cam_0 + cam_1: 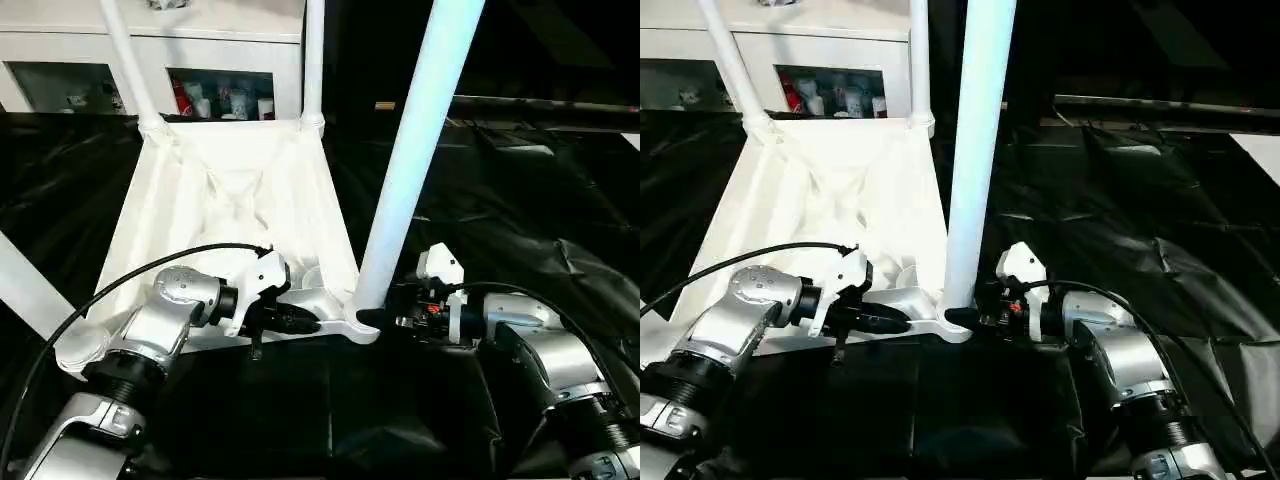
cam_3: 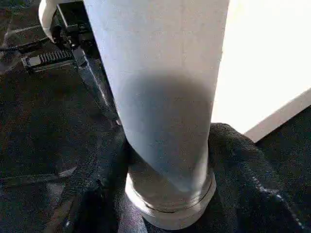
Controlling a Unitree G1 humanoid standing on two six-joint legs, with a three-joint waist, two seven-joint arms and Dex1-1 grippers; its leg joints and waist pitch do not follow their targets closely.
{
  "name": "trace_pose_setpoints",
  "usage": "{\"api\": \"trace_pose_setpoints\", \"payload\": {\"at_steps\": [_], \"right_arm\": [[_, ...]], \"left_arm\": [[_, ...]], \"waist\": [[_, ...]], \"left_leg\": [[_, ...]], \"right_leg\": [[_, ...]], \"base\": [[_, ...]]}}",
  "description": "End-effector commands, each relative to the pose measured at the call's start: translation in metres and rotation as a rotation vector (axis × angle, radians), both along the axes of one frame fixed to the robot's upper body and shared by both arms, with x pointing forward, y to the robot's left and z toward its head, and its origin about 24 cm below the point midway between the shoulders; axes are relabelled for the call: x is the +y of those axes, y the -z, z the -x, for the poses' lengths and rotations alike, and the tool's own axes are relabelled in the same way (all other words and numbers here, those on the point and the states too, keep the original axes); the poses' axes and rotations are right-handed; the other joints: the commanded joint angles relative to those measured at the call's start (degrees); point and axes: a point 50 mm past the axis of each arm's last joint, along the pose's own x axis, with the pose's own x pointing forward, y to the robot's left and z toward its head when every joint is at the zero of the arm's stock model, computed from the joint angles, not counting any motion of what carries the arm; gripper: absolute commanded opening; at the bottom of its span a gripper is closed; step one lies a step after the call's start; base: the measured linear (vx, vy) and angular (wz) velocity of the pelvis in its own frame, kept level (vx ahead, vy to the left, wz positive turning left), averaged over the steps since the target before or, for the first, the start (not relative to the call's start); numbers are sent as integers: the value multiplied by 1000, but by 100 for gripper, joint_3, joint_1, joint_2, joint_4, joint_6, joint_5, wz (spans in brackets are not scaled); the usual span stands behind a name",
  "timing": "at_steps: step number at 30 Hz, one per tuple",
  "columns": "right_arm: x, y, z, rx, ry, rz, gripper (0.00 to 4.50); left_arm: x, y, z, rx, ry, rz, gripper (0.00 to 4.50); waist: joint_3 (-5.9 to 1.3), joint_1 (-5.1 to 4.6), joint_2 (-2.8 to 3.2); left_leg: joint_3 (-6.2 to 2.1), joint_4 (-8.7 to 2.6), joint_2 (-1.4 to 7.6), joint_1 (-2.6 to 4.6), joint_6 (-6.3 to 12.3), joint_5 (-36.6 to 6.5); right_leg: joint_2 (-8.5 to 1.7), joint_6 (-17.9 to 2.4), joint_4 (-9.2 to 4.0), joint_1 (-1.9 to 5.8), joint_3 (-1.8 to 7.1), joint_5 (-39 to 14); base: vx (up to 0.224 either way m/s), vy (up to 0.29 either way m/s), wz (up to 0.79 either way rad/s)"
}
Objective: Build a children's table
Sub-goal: Rotate leg to tighten
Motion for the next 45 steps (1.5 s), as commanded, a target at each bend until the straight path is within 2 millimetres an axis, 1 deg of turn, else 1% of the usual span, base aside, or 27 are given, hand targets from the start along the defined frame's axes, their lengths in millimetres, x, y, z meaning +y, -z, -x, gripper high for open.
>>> {"api": "trace_pose_setpoints", "payload": {"at_steps": [1, 3, 4, 5, 6, 8, 9, 10, 12, 13, 14, 16, 17, 18, 19, 20, 22, 24, 27, 29, 31, 35, 39, 41, 43, 44, 45], "right_arm": [[5, 5, 3, 29, 32, -53, 213], [6, 14, -2, 10, 167, -29, 212], [6, 18, -4, 3, 225, -19, 212], [6, 22, -6, 4, 288, -10, 212], [7, 25, -6, 9, 335, -10, 211], [13, 29, -7, 13, 407, -28, 207], [17, 31, -7, 22, 459, -35, 207], [22, 33, -8, 27, 515, -41, 207], [31, 36, -10, 45, 611, -40, 205], [41, 38, -11, 47, 673, -38, 205], [45, 37, -12, 42, 691, -38, 205], [54, 35, -14, 32, 708, -47, 205], [54, 35, -14, 31, 709, -49, 205], [58, 31, -15, 17, 684, -75, 205], [63, 23, -14, -27, 596, -117, 205], [63, 22, -14, -30, 588, -120, 239], [58, 16, -14, -45, 538, -138, 276], [55, 15, -14, -53, 519, -138, 282], [43, 9, -13, -62, 434, -108, 323], [35, 7, -10, -62, 357, -73, 323], [19, 2, -6, -64, 221, -16, 323], [8, -4, -2, -42, 122, -5, 323], [5, -7, 0, -18, 55, -14, 323], [6, -7, 1, -6, 18, -18, 323], [8, -7, 2, 5, -3, -34, 323], [9, -7, 2, 10, -7, -39, 295], [9, -7, 3, 19, -18, -45, 295]], "left_arm": [[-6, 9, 1, 17, -71, 35, 0], [-12, 14, -8, -26, -172, 1, 0], [-15, 15, -11, -40, -204, -4, 0], [-19, 16, -13, -47, -228, -10, 0], [-23, 17, -15, -49, -239, -16, 0], [-34, 19, -17, -58, -258, -30, 0], [-41, 20, -18, -62, -265, -34, 0], [-49, 20, -19, -66, -275, -40, 0], [-63, 21, -20, -74, -287, -50, 0], [-74, 22, -19, -72, -285, -54, 0], [-79, 22, -19, -71, -283, -55, 0], [-85, 23, -18, -71, -265, -64, 0], [-86, 23, -18, -71, -264, -65, 0], [-87, 23, -18, -73, -260, -68, 0], [-84, 22, -17, -72, -241, -75, 0], [-84, 22, -17, -71, -240, -76, 0], [-76, 22, -18, -60, -225, -91, 0], [-73, 23, -18, -54, -217, -98, 0], [-59, 25, -13, -19, -159, -126, 0], [-50, 27, -10, 5, -128, -152, 0], [-32, 26, -4, 53, -56, -189, 0], [-18, 23, 4, 101, 27, -198, 0], [-11, 20, 11, 145, 95, -185, 0], [-6, 20, 15, 156, 104, -182, 0], [-3, 20, 17, 163, 105, -182, 0], [-3, 20, 17, 165, 104, -182, 0], [-2, 20, 18, 165, 100, -184, 0]], "waist": [[-313, 40, -54], [-293, 37, -60], [-268, 23, -61], [-258, 13, -73], [-254, 3, -84], [-239, -3, -81], [-236, 3, -48], [-222, -12, -42], [-226, -26, -45], [-225, -32, -20], [-229, -34, -15], [-222, -44, -20], [-229, -37, 14], [-228, -45, 7], [-240, -49, 18], [-242, -49, 13], [-248, -46, 6], [-248, -39, 4], [-259, -23, -1], [-257, -23, 9], [-262, 3, 15], [-276, 23, 7], [-277, 47, 18], [-279, 58, 20], [-266, 68, -5], [-267, 66, -6], [-266, 64, -9]], "left_leg": [[-94, -320, 250, 43, 412, -837], [-98, -332, 245, 48, 360, -943], [-95, -344, 234, 54, 259, -1093], [-103, -354, 227, 56, 192, -1216], [-124, -367, 213, 48, 80, -1330], [-148, -393, 222, 89, 11, -1596], [-150, -395, 222, 100, 5, -1650], [-150, -408, 226, 118, -22, -1754], [-177, -430, 223, 129, -97, -1891], [-185, -445, 228, 129, -123, -1919], [-184, -445, 226, 156, -139, -2007], [-195, -464, 222, 134, -128, -2083], [-196, -461, 219, 150, -132, -2118], [-195, -463, 221, 154, -131, -2155], [-205, -476, 226, 129, -119, -2183], [-201, -473, 228, 129, -110, -2171], [-185, -466, 226, 111, -41, -2074], [-178, -461, 227, 111, 0, -2032], [-175, -450, 229, 80, 90, -1792], [-160, -443, 233, 75, 130, -1667], [-152, -431, 247, 103, 163, -1589], [-145, -425, 259, 87, 207, -1405], [-123, -419, 271, 131, 215, -1319], [-120, -421, 273, 129, 186, -1317], [-120, -426, 270, 116, 175, -1355], [-122, -430, 274, 118, 163, -1356], [-119, -428, 271, 117, 153, -1369]], "right_leg": [[-317, -1463, -322, 277, 254, -585], [-327, -1428, -360, 271, 254, -801], [-326, -1341, -410, 240, 253, -1159], [-334, -1276, -439, 246, 251, -1410], [-342, -1095, -467, 261, 244, -1851], [-350, -845, -546, 219, 248, -2430], [-350, -817, -555, 205, 253, -2485], [-336, -770, -581, 174, 258, -2562], [-341, -712, -592, 177, 242, -2713], [-334, -694, -602, 173, 243, -2676], [-336, -703, -616, 154, 241, -2646], [-334, -678, -624, 168, 236, -2646], [-338, -675, -627, 157, 241, -2640], [-339, -675, -638, 149, 243, -2636], [-335, -687, -628, 183, 238, -2477], [-334, -707, -621, 179, 241, -2399], [-325, -822, -587, 203, 249, -2069], [-331, -866, -582, 207, 252, -2012], [-340, -963, -545, 256, 255, -1805], [-326, -1009, -527, 260, 255, -1642], [-330, -1077, -515, 263, 259, -1554], [-321, -1262, -450, 286, 254, -1167], [-309, -1462, -402, 260, 254, -819], [-313, -1479, -391, 267, 253, -802], [-334, -1422, -407, 275, 259, -1003], [-339, -1407, -412, 277, 262, -1035], [-336, -1395, -419, 274, 264, -1072]], "base": [[0, 0, 0], [0, 0, 0], [0, 0, 0], [0, 0, 0], [0, 0, 0], [0, 0, 0], [0, 0, 0], [0, 0, 0], [0, 0, 0], [0, 0, 0], [0, 0, 0], [0, 0, 0], [0, 0, 0], [0, 0, 0], [0, 0, 0], [0, 0, 0], [0, 0, 0], [0, 0, 0], [0, 0, 0], [0, 0, 0], [0, 0, 0], [0, 0, 0], [0, 0, 0], [0, 0, 0], [0, 0, 0], [0, 0, 0], [0, 0, 0]]}}
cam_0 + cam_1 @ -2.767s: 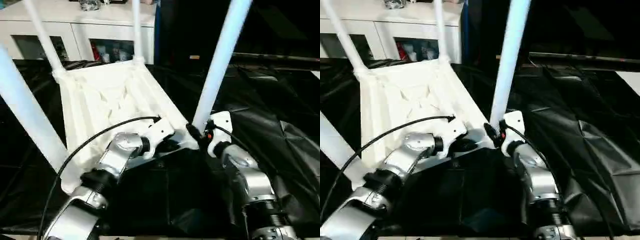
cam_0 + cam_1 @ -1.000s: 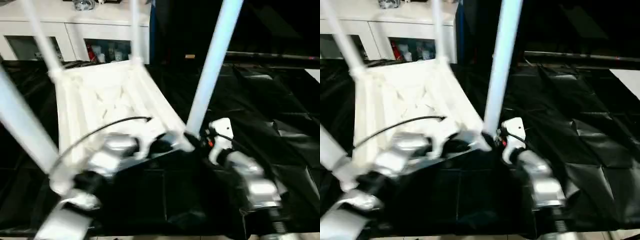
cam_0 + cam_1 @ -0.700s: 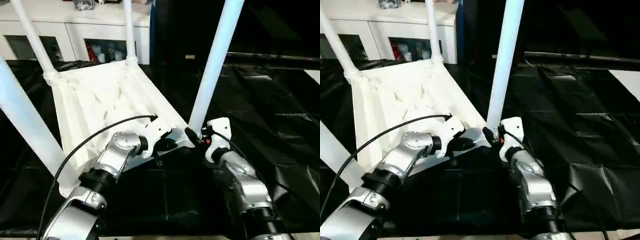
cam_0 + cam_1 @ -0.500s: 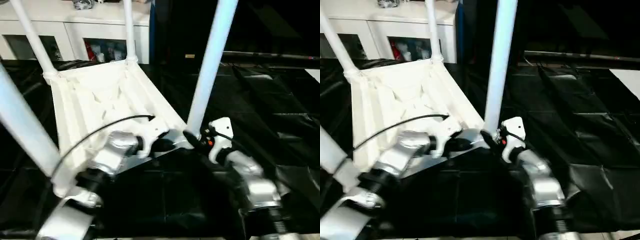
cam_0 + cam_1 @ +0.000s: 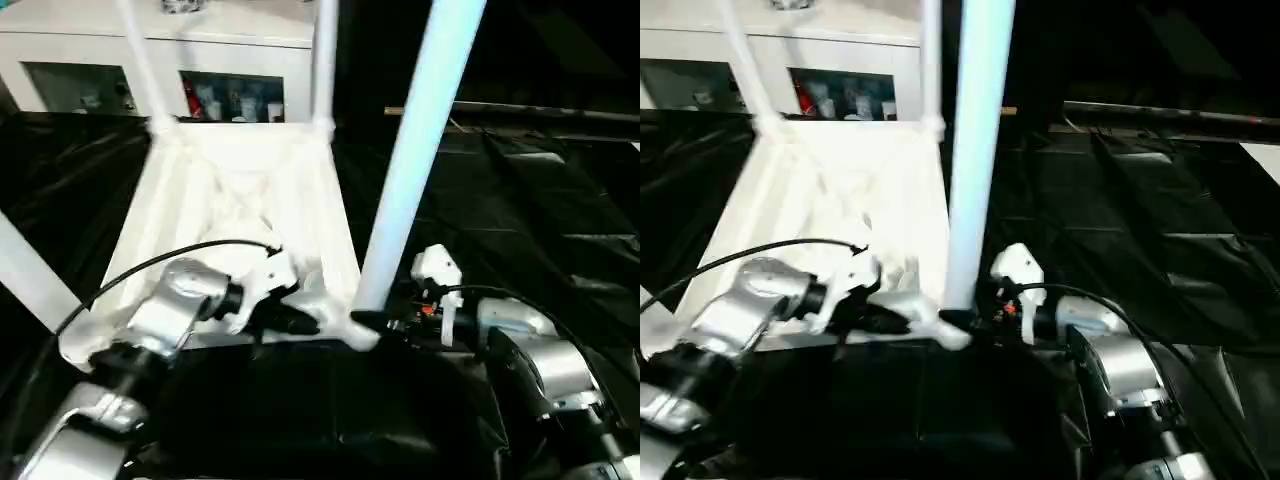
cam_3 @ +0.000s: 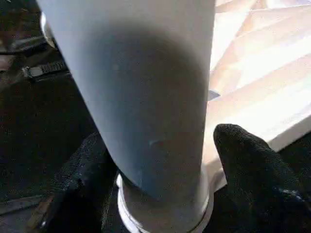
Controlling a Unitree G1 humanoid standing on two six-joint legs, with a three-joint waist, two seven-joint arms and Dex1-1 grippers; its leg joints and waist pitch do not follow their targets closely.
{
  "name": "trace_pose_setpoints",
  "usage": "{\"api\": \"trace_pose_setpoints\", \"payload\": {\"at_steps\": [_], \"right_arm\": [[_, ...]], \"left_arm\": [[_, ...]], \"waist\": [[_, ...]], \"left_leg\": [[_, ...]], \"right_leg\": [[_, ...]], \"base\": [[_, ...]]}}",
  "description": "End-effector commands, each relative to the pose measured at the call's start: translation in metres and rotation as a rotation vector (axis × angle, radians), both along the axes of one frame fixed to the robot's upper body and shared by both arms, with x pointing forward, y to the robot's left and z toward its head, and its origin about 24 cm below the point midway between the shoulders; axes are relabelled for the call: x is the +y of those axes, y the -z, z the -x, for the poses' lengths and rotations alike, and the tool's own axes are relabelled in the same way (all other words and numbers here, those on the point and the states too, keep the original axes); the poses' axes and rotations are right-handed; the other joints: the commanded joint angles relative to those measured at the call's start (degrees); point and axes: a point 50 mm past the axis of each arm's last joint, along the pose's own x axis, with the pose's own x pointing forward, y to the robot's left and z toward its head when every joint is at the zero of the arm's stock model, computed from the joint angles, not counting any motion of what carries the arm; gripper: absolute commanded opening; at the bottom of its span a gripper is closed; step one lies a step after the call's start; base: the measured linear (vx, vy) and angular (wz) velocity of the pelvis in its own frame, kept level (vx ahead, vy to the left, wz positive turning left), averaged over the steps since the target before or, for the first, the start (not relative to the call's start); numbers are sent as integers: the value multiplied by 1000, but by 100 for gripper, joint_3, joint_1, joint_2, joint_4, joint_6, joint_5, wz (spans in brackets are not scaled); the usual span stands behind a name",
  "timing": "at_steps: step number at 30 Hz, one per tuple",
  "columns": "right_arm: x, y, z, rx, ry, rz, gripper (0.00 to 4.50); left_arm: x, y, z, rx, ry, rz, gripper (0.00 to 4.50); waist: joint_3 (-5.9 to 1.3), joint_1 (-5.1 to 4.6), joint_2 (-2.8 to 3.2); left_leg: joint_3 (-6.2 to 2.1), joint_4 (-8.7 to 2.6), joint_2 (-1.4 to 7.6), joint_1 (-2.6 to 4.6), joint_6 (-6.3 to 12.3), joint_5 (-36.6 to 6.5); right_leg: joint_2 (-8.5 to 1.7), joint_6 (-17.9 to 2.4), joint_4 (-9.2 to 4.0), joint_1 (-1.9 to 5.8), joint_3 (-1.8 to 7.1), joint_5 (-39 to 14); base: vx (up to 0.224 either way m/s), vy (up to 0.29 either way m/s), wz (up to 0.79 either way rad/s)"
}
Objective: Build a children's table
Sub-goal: Rotate leg to tighten
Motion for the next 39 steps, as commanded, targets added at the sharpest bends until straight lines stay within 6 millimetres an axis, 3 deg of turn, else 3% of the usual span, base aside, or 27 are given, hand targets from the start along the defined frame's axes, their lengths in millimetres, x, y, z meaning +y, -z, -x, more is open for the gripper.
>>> {"api": "trace_pose_setpoints", "payload": {"at_steps": [1, 11, 14, 15, 16, 17, 23, 26, 29, 30, 31, 32, 34, 35, 36, 39], "right_arm": [[0, -5, 0, -3, -20, -9, 295], [0, 1, 3, 38, -33, -21, 232], [-1, 11, -9, 5, 195, 4, 220], [-1, 15, -13, 1, 270, 13, 220], [-2, 16, -14, 1, 286, 14, 215], [0, 20, -17, 0, 403, 9, 212], [11, 29, -21, 9, 661, 16, 201], [21, 32, -23, 11, 728, 25, 201], [36, 29, -21, -3, 677, 11, 201], [44, 27, -20, -20, 622, 4, 201], [46, 26, -19, -30, 595, 3, 201], [48, 24, -17, -50, 554, 3, 201], [50, 22, -15, -52, 489, -16, 201], [48, 20, -15, -49, 472, -33, 233], [47, 19, -14, -41, 462, -48, 253], [35, 12, -13, -25, 385, -84, 271]], "left_arm": [[-1, 23, 16, 121, 45, -61, 0], [2, 24, 16, 98, -11, -53, 0], [-7, 26, -2, 2, -165, -41, 0], [-11, 26, -7, -20, -208, -39, 0], [-11, 26, -8, -24, -216, -39, 0], [-22, 26, -15, -57, -271, -32, 0], [-57, 23, -26, -143, -370, -14, 0], [-73, 23, -27, -163, -367, -8, 0], [-81, 23, -25, -178, -334, -13, 0], [-82, 22, -24, -177, -302, -9, 0], [-82, 22, -23, -177, -280, -9, 0], [-80, 22, -21, -171, -242, -13, 0], [-75, 22, -17, -145, -203, -16, 0], [-72, 23, -16, -133, -189, -15, 0], [-71, 22, -15, -127, -181, -13, 0], [-55, 23, -9, -95, -124, -7, 0]], "waist": [[-249, 2, -14], [-259, -4, -37], [-243, -14, -43], [-212, -30, -42], [-211, -33, -40], [-212, -41, -43], [-213, -70, -53], [-220, -49, -56], [-232, -48, -41], [-225, -52, -66], [-226, -45, -52], [-228, -44, -91], [-240, -33, -79], [-240, -32, -101], [-244, -42, -76], [-265, -58, -79]], "left_leg": [[-118, -396, 278, 38, 139, -1379], [-110, -375, 269, 39, 167, -1208], [-113, -386, 268, 36, 95, -1345], [-99, -386, 243, 68, -13, -1573], [-130, -389, 241, 102, -117, -1820], [-155, -409, 246, 91, -169, -1901], [-184, -435, 239, 68, -167, -2051], [-174, -430, 240, 92, -160, -2026], [-171, -440, 245, 55, -126, -1917], [-163, -440, 245, 51, -95, -1912], [-168, -443, 246, 37, -72, -1886], [-166, -442, 247, 27, -52, -1862], [-167, -440, 249, 15, -4, -1741], [-168, -439, 254, 6, 20, -1682], [-165, -437, 256, -12, 47, -1565], [-153, -410, 262, -26, 153, -1310]], "right_leg": [[-340, -1329, -377, 197, 271, -1189], [-331, -1323, -362, 195, 267, -1075], [-335, -1279, -390, 180, 269, -1308], [-330, -1186, -455, 125, 272, -1748], [-359, -1047, -501, 106, 265, -2278], [-363, -901, -533, 117, 256, -2524], [-351, -657, -579, 91, 252, -2694], [-350, -642, -596, 62, 264, -2597], [-335, -681, -555, 96, 269, -2215], [-329, -725, -546, 99, 270, -2125], [-342, -739, -538, 116, 273, -2106], [-346, -734, -537, 122, 269, -2109], [-356, -758, -515, 143, 273, -2005], [-357, -771, -504, 156, 271, -1931], [-350, -828, -470, 166, 274, -1722], [-336, -1032, -401, 204, 269, -1120]], "base": [[0, 0, 0], [0, 0, 0], [0, 0, 0], [0, 0, 0], [0, 0, 0], [-52, -1, 1], [0, 0, 0], [0, 0, 0], [0, 0, 0], [0, 0, 0], [0, 0, 0], [0, 0, 0], [0, 0, 0], [0, 0, 0], [0, 0, 0], [0, 0, 0]]}}
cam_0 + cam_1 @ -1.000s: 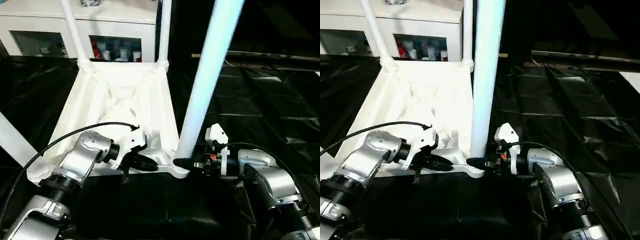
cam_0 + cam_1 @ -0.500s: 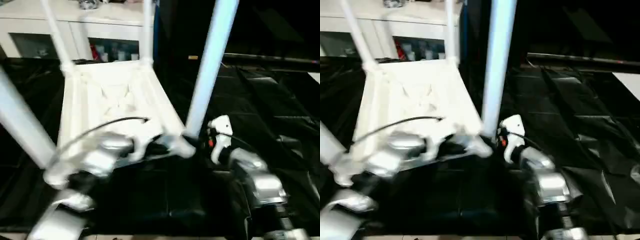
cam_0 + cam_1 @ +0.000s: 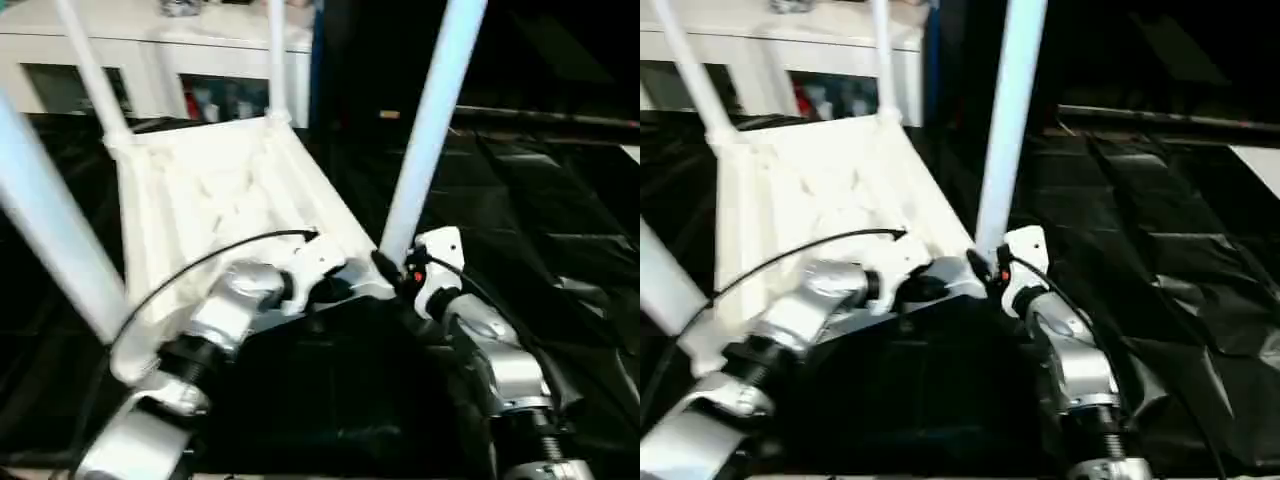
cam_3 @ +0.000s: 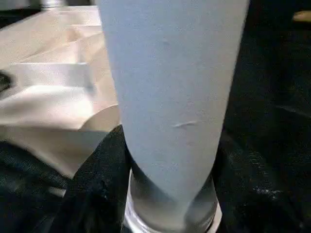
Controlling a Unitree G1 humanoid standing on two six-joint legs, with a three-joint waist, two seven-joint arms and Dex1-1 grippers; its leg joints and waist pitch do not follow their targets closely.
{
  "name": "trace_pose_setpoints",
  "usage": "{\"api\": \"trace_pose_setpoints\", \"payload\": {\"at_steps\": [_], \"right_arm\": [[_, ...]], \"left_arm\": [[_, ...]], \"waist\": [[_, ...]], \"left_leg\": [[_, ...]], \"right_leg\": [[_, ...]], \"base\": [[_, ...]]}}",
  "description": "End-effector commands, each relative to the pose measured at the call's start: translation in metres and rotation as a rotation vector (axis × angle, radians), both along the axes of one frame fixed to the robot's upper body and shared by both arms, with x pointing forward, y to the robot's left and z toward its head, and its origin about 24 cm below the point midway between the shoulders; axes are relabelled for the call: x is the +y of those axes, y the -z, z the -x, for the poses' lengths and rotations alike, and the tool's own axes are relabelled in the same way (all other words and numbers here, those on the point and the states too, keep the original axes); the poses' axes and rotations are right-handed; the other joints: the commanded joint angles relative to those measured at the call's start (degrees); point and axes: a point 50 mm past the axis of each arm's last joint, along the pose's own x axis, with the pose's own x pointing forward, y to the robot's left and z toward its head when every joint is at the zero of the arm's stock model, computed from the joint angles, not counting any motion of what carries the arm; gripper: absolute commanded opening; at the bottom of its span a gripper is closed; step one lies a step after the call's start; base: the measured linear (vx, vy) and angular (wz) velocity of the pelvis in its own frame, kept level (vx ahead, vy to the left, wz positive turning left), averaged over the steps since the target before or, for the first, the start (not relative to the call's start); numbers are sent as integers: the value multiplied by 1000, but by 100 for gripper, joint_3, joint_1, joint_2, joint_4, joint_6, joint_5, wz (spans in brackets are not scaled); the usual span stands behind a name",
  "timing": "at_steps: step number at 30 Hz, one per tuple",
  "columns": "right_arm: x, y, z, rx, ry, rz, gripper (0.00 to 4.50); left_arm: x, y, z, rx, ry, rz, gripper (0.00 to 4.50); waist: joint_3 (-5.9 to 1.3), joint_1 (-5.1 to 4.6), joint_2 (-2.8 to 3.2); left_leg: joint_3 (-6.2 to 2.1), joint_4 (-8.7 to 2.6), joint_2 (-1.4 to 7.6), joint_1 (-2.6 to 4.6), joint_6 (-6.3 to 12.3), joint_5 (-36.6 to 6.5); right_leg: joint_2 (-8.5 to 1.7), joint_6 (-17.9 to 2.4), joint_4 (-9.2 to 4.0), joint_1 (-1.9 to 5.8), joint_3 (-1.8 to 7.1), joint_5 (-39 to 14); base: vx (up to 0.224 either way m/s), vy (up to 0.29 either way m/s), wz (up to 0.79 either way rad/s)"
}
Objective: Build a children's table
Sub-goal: Rotate leg to tighten
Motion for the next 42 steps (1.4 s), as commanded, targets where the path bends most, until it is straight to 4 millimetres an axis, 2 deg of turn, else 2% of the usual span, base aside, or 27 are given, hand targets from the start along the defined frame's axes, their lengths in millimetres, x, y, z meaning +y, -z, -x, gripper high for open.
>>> {"api": "trace_pose_setpoints", "payload": {"at_steps": [1, 2, 3, 4, 6, 7, 9, 10, 13, 17, 24, 29, 34, 36, 38, 40, 42], "right_arm": [[20, -3, 10, 22, -238, -24, 287], [20, -3, 10, 22, -238, -24, 287], [12, -6, 12, 22, -307, -2, 300], [12, -6, 12, 22, -307, -2, 300], [6, -11, 15, 29, -376, -4, 300], [3, -13, 17, 26, -416, 5, 300], [-2, -16, 20, 35, -468, 12, 300], [-6, -18, 22, 45, -516, 21, 300], [-9, -20, 25, 67, -573, 22, 300], [-11, -18, 31, 106, -645, 38, 300], [-9, -15, 34, 134, -682, 34, 240], [-6, -12, 36, 147, -691, 31, 220], [-6, -6, 33, 136, -616, 29, 215], [-7, 2, 22, 129, -418, 27, 213], [-7, 3, 22, 129, -403, 28, 212], [-6, 10, 14, 134, -240, 34, 210], [-2, 14, 10, 141, -117, 31, 208]], "left_arm": [[2, 17, 19, 92, 148, -31, 0], [2, 17, 19, 92, 148, -31, 0], [11, 16, 26, 104, 209, -18, 0], [11, 16, 26, 104, 209, -18, 0], [18, 14, 30, 123, 241, -2, 0], [23, 13, 32, 142, 253, -1, 0], [28, 12, 35, 168, 277, 8, 0], [33, 10, 39, 206, 305, 22, 0], [37, 9, 44, 254, 331, 44, 0], [41, 8, 45, 263, 338, 48, 0], [47, 7, 46, 255, 326, 53, 0], [48, 5, 47, 256, 316, 53, 0], [48, 5, 45, 245, 285, 56, 0], [40, 6, 37, 185, 195, 60, 0], [40, 7, 36, 179, 188, 59, 0], [29, 10, 26, 130, 90, 48, 0], [18, 12, 18, 95, 10, 42, 0]], "waist": [[-263, 35, -11], [-268, 32, -9], [-270, 40, 1], [-264, 35, -2], [-260, 72, 15], [-251, 86, 27], [-242, 104, 27], [-233, 107, 36], [-232, 111, 30], [-235, 144, 13], [-258, 181, 14], [-257, 187, 14], [-245, 160, 32], [-222, 140, 29], [-208, 120, 14], [-198, 76, 21], [-194, 51, 9]], "left_leg": [[-133, -388, 259, -2, 201, -1208], [-123, -368, 258, -5, 259, -1063], [-115, -358, 252, 0, 284, -1014], [-105, -357, 254, -3, 346, -950], [-103, -356, 262, 21, 355, -972], [-93, -363, 279, 47, 341, -1056], [-104, -382, 286, 41, 250, -1162], [-96, -390, 291, 59, 219, -1244], [-100, -393, 283, 50, 147, -1304], [-90, -370, 277, 40, 181, -1141], [-89, -351, 274, 46, 200, -965], [-91, -347, 268, 46, 192, -958], [-101, -360, 261, 44, 100, -1154], [-109, -377, 262, 39, 5, -1348], [-125, -390, 245, 59, -100, -1637], [-144, -407, 256, 76, -167, -1777], [-164, -415, 244, 56, -210, -1854]], "right_leg": [[-336, -1148, -387, 195, 263, -890], [-330, -1250, -356, 210, 268, -605], [-327, -1292, -343, 207, 267, -492], [-318, -1354, -324, 213, 267, -353], [-328, -1402, -324, 216, 263, -385], [-328, -1415, -336, 179, 269, -493], [-317, -1403, -328, 201, 261, -650], [-324, -1393, -342, 182, 271, -745], [-332, -1384, -341, 194, 274, -854], [-338, -1382, -333, 198, 280, -767], [-327, -1410, -298, 202, 268, -559], [-329, -1406, -298, 210, 266, -601], [-330, -1364, -322, 203, 268, -824], [-341, -1311, -359, 186, 273, -1145], [-356, -1137, -428, 170, 266, -1793], [-349, -980, -477, 131, 271, -2132], [-347, -870, -490, 142, 257, -2357]], "base": [[0, 0, 0], [0, 0, 0], [0, 0, 0], [0, 0, 0], [0, 0, 0], [0, 0, 0], [0, 0, 0], [0, 0, 0], [0, 0, 0], [0, 0, 0], [0, 0, 0], [0, 0, 0], [0, 0, 0], [0, 0, 0], [0, 0, 0], [0, 0, 0], [0, 0, 0]]}}
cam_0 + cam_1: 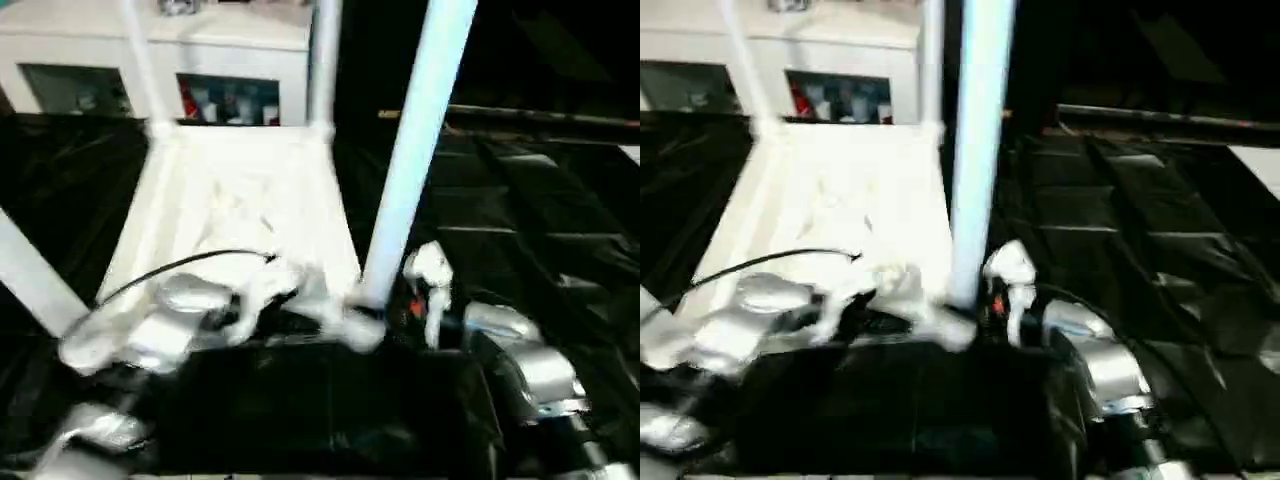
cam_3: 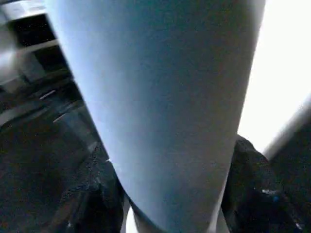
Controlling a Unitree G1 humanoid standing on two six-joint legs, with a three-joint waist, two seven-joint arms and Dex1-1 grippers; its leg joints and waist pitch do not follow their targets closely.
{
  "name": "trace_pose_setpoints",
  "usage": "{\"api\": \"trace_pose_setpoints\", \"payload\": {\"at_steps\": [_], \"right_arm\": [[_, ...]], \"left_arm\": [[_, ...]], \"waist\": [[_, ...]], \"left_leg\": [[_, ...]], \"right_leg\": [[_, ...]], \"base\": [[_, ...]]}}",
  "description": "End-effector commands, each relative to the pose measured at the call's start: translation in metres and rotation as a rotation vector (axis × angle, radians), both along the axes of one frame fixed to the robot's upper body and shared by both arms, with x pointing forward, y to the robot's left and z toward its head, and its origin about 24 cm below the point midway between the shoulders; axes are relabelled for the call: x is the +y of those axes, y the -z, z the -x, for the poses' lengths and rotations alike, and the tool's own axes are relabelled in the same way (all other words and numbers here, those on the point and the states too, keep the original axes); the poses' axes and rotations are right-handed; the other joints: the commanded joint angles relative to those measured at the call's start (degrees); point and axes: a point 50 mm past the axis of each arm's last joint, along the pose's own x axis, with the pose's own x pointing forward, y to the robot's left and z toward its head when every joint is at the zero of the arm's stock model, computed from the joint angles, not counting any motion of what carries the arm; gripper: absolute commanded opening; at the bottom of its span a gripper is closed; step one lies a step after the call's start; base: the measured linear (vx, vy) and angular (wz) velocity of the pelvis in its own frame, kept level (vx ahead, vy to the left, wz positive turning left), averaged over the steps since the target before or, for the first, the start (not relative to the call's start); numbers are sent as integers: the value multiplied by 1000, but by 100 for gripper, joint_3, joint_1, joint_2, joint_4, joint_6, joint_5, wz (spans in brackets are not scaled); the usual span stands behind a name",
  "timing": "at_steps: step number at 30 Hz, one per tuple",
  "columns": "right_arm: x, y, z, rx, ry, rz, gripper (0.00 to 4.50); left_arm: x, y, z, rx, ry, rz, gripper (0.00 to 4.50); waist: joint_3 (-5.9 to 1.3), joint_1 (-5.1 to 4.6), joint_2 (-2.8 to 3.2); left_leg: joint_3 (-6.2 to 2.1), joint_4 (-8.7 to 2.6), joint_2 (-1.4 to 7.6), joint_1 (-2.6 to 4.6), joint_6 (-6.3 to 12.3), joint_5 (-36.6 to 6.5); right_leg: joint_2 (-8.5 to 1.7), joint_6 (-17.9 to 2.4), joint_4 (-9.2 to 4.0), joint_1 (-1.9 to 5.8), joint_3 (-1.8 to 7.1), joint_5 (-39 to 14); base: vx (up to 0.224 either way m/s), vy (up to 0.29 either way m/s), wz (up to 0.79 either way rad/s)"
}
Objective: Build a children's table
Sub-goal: Rotate leg to tighten
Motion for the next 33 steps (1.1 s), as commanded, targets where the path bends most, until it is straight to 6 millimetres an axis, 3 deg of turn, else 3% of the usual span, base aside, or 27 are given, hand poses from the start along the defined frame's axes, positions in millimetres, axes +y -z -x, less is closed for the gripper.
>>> {"api": "trace_pose_setpoints", "payload": {"at_steps": [1, 2, 4, 5, 7, 13, 14, 17, 22, 24, 26, 31, 33], "right_arm": [[1, 20, -5, 91, 224, 43, 207], [6, 21, -8, 88, 286, 43, 206], [14, 21, -12, 88, 348, 31, 205], [22, 20, -14, 86, 377, 19, 204], [33, 19, -16, 86, 384, 3, 204], [51, 9, -14, 21, 251, -22, 204], [47, 5, -14, 13, 224, -47, 258], [40, 1, -15, 4, 196, -65, 277], [22, -7, -10, -18, 16, -7, 318], [9, -9, -4, -1, -88, 31, 318], [-6, -12, 3, 15, -194, 60, 318], [-15, -15, 10, 37, -303, 83, 318], [-17, -14, 14, 61, -341, 89, 318]], "left_arm": [[-20, 10, -8, -22, -109, -24, 0], [-27, 10, -13, -50, -154, -33, 0], [-38, 9, -18, -82, -198, -39, 0], [-46, 8, -21, -96, -219, -38, 0], [-53, 7, -22, -110, -221, -36, 0], [-57, 6, -19, -113, -173, -31, 0], [-52, 6, -18, -108, -156, -33, 0], [-46, 8, -17, -99, -130, -33, 0], [-26, 10, -7, -39, -28, -17, 0], [-16, 7, 0, -13, 61, 21, 0], [-1, 6, 8, 39, 139, 36, 0], [12, 7, 14, 102, 168, 24, 0], [18, 7, 15, 122, 170, 28, 0]], "waist": [[-198, 6, 3], [-205, 10, 39], [-218, 11, 11], [-198, 10, 47], [-220, -2, 34], [-226, 11, 35], [-232, 19, 34], [-236, 25, 33], [-248, 51, 32], [-248, 50, 25], [-258, 57, 56], [-294, 119, 74], [-286, 132, 57]], "left_leg": [[-164, -431, 232, 71, -223, -2001], [-179, -419, 220, 93, -264, -2079], [-192, -428, 219, 74, -247, -2045], [-192, -436, 222, 89, -241, -2130], [-206, -447, 216, 61, -235, -2128], [-173, -457, 228, 30, -137, -2004], [-170, -452, 225, 30, -112, -1960], [-158, -441, 231, 28, -44, -1905], [-151, -427, 237, -29, 97, -1508], [-145, -424, 242, -35, 145, -1383], [-123, -403, 259, -3, 212, -1276], [-91, -349, 274, 21, 333, -839], [-85, -340, 268, 5, 354, -812]], "right_leg": [[-345, -755, -581, 85, 255, -2623], [-364, -701, -598, 67, 257, -2792], [-362, -584, -630, 92, 241, -2883], [-356, -559, -650, 55, 241, -2914], [-352, -527, -643, 85, 229, -2849], [-331, -726, -584, 104, 256, -2101], [-337, -750, -579, 113, 258, -2068], [-344, -778, -579, 115, 266, -2046], [-341, -874, -523, 189, 256, -1732], [-324, -935, -490, 215, 257, -1524], [-324, -1116, -450, 180, 267, -1162], [-300, -1475, -315, 198, 251, -196], [-306, -1518, -301, 211, 247, -174]], "base": [[0, 0, 0], [0, 0, 0], [0, 0, 0], [0, 0, 0], [0, 0, 0], [0, 0, 0], [0, 0, 0], [0, 0, 0], [0, 0, 0], [0, 0, 0], [0, 0, 0], [0, 0, 0], [0, 0, 0]]}}
